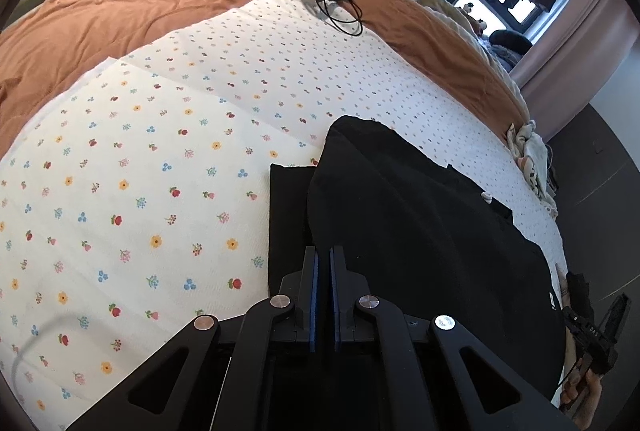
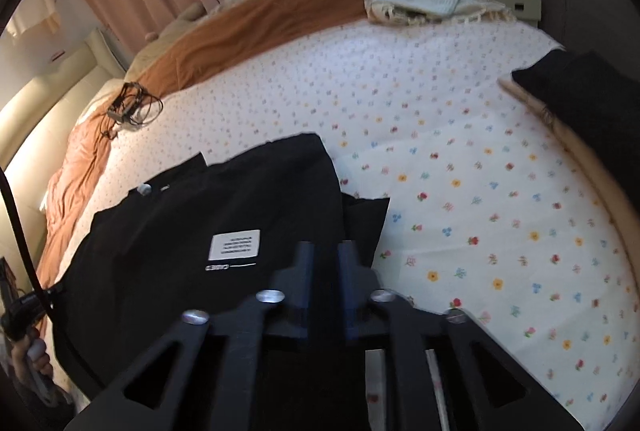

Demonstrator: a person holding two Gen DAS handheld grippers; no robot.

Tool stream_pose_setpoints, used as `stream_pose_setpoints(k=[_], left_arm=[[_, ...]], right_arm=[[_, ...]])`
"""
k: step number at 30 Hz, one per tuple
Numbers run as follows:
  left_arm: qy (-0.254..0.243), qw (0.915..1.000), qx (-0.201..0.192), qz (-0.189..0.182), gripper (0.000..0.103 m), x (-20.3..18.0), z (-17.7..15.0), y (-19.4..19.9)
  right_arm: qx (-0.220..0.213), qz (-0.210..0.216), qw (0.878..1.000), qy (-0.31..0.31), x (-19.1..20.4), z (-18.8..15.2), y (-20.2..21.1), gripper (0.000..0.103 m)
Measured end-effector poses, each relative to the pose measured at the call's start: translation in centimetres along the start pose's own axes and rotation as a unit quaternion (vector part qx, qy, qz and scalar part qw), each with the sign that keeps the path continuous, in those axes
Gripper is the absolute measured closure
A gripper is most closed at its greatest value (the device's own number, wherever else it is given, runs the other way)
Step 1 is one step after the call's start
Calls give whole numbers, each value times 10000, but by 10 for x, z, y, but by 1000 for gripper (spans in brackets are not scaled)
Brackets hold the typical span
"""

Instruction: Fold large clothes

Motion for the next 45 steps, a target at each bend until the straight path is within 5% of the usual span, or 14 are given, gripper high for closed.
stream_pose_setpoints(k=[1,5,10,20,23,25,32,35,39,45], left_arm=[[5,10000,11,-10,98,1,0,-1],[6,10000,35,-20,98,2,1,-5],[-21,10000,5,-3,98,2,1,-6],[53,9999,-90,-49,99,3,1,2],[83,9999,-57,-53,99,4,0,0],[90,9999,-52,-71,99,4,1,-1],[91,9999,-31,-83,99,7,0,-4],[116,9999,-19,-93,99,8,-1,-5],[121,9999,-21,-105,99,8,-1,-5],[202,9997,-55,-146,99,8,6,-6]], right_arm=[[-41,32,10000,-10,-1,1,-2,39],[-73,113,9999,92,2,2,-13,39],[-26,116,9997,211,5,-1,-15,89],[-245,309,9992,117,2,3,17,93],[-194,405,9986,295,8,2,15,78],[-299,223,9986,369,9,6,11,38],[69,386,9986,350,6,17,-30,39],[296,703,9970,111,0,12,-38,56],[235,760,9968,-75,-11,9,-29,93],[-93,719,9973,122,2,23,-10,97]])
Point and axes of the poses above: each gripper's, at about its wrist camera, not at the fingertips, and y roughly against the way its jaws point, x to its left, z to its top, the point moved 1 cm from there along -y, roughly the way its jaws point, and after that the axes turned 1 degree about z, right-handed, at the moved point
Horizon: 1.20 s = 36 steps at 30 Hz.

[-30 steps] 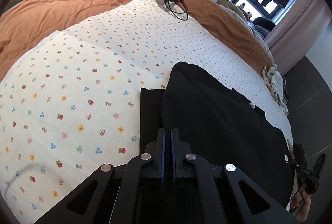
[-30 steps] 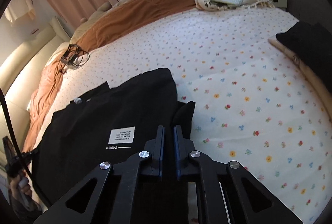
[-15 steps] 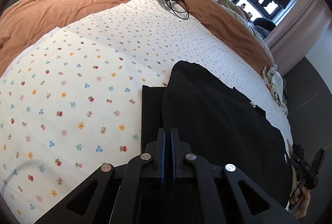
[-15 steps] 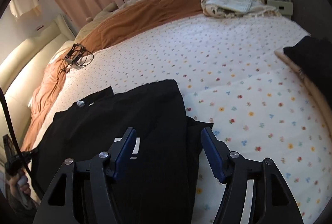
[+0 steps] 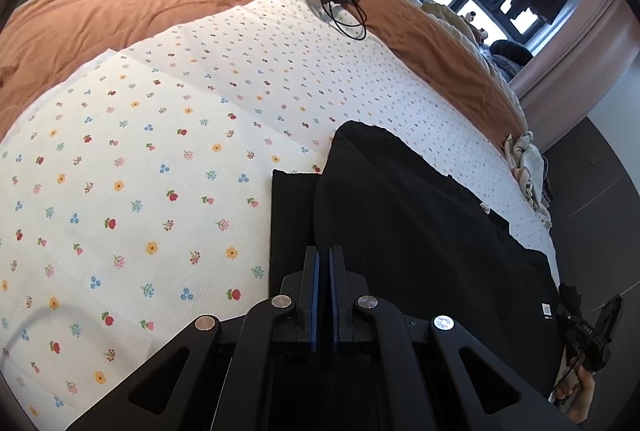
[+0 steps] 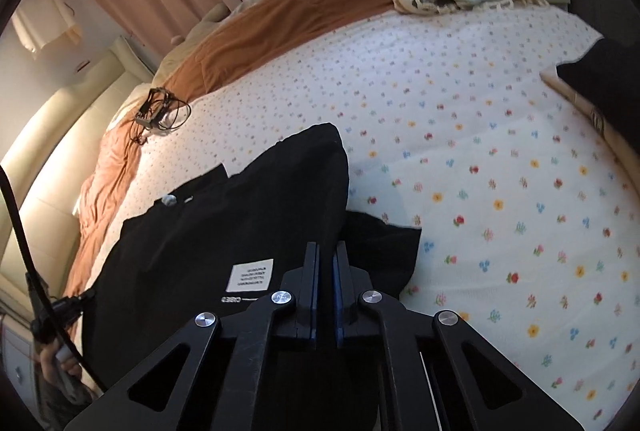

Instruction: Fold large clothes

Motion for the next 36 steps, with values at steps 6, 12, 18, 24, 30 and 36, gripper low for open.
stream_pose_setpoints(k=[6,12,18,24,30,36], left_arm=[[132,9999,46,99,99,1,8,-13],[348,9992,207,16,99,6,12,-23],[671,9965,384,-310,67,15,9,-7],[754,9959,-3,-504,39,23,-16,40],[1195,9908,-61,-639,39,44,-45,69],[1531,9854,42,-750,39,55,-72,87]], right_arm=[[34,-199,9998,-86,0,15,-23,97],[327,-664,9969,-252,-11,11,-44,96],[164,-914,9955,-185,2,9,-11,56],[163,-815,9965,-92,39,-9,26,54],[86,-631,9979,-69,83,-31,56,54],[248,-193,9995,-102,136,-61,66,54]])
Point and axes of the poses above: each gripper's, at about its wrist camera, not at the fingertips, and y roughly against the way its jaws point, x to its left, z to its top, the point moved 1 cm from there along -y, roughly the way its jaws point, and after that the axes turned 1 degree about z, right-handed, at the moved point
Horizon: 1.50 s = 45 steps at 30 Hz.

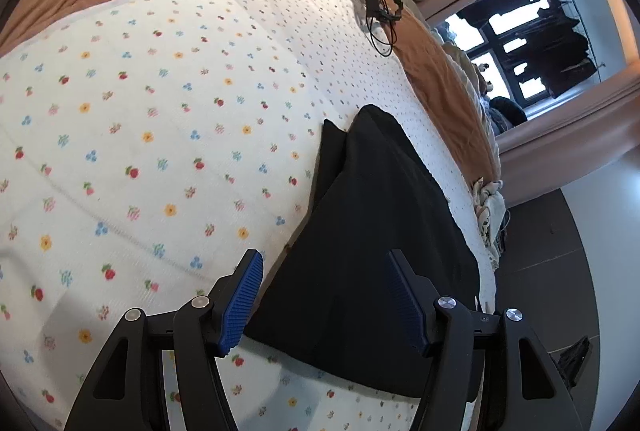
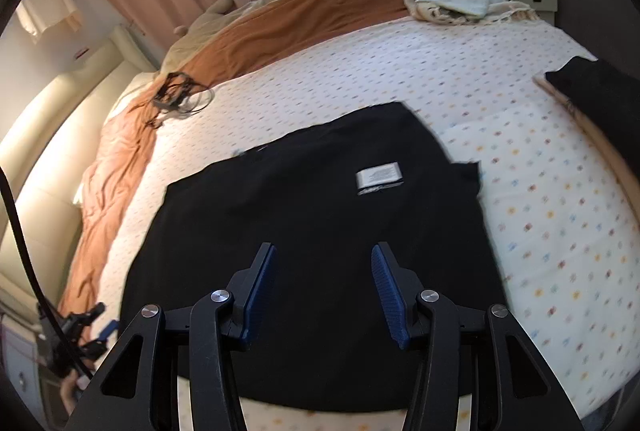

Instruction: Fold large clothes

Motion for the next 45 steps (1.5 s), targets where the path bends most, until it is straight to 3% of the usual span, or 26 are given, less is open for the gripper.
stream_pose_setpoints(k=[7,14,19,22,26,29,32,37,45], left_arm=[[517,9984,-167,-164,39,19,-22,18],[693,9975,63,-120,43,25,-38,9],[503,9985,202,112,54,14,-32,-10],[369,9987,301,201,55,7,-26,-23],[388,9985,373,126,59,8,-19,-36],[414,9982,424,54,76,10,-17,-43],[388,9987,340,-15,85,9,-20,-39],[404,9989,232,-43,86,3,-20,-33],[537,9983,230,7,86,1,-18,-36]], right_arm=[[595,-27,9977,331,50,-33,-32,54],[1115,-18,9904,821,88,-68,-59,54],[1410,15,9866,815,95,-84,-69,54],[1594,21,9846,718,97,-92,-75,54],[1712,-121,9818,817,102,-102,-85,54],[1827,-280,9795,798,102,-106,-96,54],[1887,-416,9765,952,106,-109,-106,54],[1787,-651,9744,1198,113,-100,-118,60],[1666,-778,9747,1272,110,-51,-152,69]])
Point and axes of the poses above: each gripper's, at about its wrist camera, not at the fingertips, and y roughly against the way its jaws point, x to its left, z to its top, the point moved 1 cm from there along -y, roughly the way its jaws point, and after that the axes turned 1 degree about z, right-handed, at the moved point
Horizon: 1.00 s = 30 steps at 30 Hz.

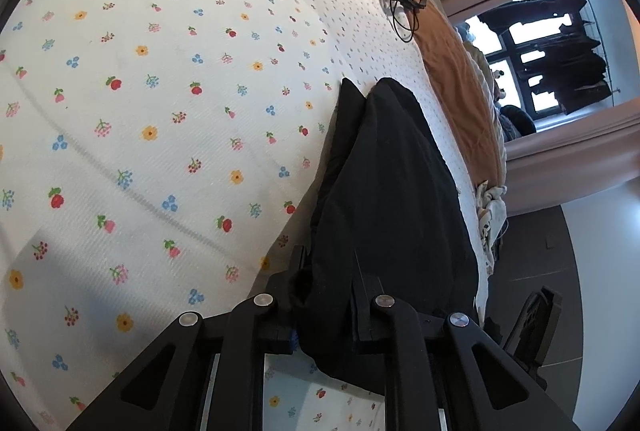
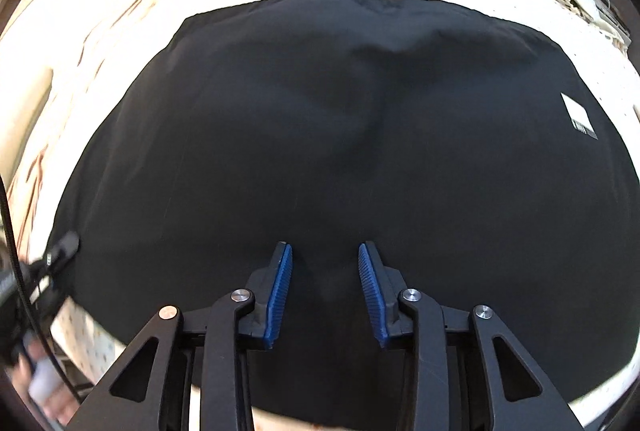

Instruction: Fold large clothes

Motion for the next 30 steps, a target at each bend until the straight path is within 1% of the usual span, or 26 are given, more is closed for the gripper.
stream_pose_setpoints(k=[2,4,5,8,9,12,15,17,19,21,24,25,30], left_arm=[[72,10000,-33,4,86,1,-1,0],[104,9999,-71,20,86,2,-2,0],[112,9999,-85,28,86,2,-2,0],[165,9998,-109,34,86,4,-3,0],[176,9998,-108,45,86,4,-2,-1],[216,9996,-106,110,86,6,-3,-4],[249,9996,-99,85,86,7,-2,-5],[234,9996,-109,68,86,8,-2,-5],[281,9995,-114,28,86,10,-3,-5],[340,9994,-74,-2,86,10,-2,-4],[379,9992,-13,-83,86,8,1,0],[381,9992,-3,-113,87,7,1,2],[282,9994,-34,-209,87,-11,5,15]], right_arm=[[-50,-23,9999,-85,-7,16,-4,72],[-93,-95,9997,-198,-12,34,-9,79],[-97,-91,9996,-248,-15,42,-12,79],[-99,-3,9995,-297,-19,61,-19,79],[-149,-32,9995,-281,-20,65,-19,79],[-356,-249,9987,-263,-23,81,-22,79],[-464,-467,9974,-302,-25,96,-34,79],[-551,-669,9959,-241,-22,108,-38,74],[-520,-785,9953,-211,-22,119,-42,71],[-407,-725,9961,-307,-21,132,-46,71],[-271,-474,9979,-343,-21,130,-34,71],[-263,-387,9983,-336,-25,125,-27,71],[-206,-116,9994,-237,-18,86,-1,71]])
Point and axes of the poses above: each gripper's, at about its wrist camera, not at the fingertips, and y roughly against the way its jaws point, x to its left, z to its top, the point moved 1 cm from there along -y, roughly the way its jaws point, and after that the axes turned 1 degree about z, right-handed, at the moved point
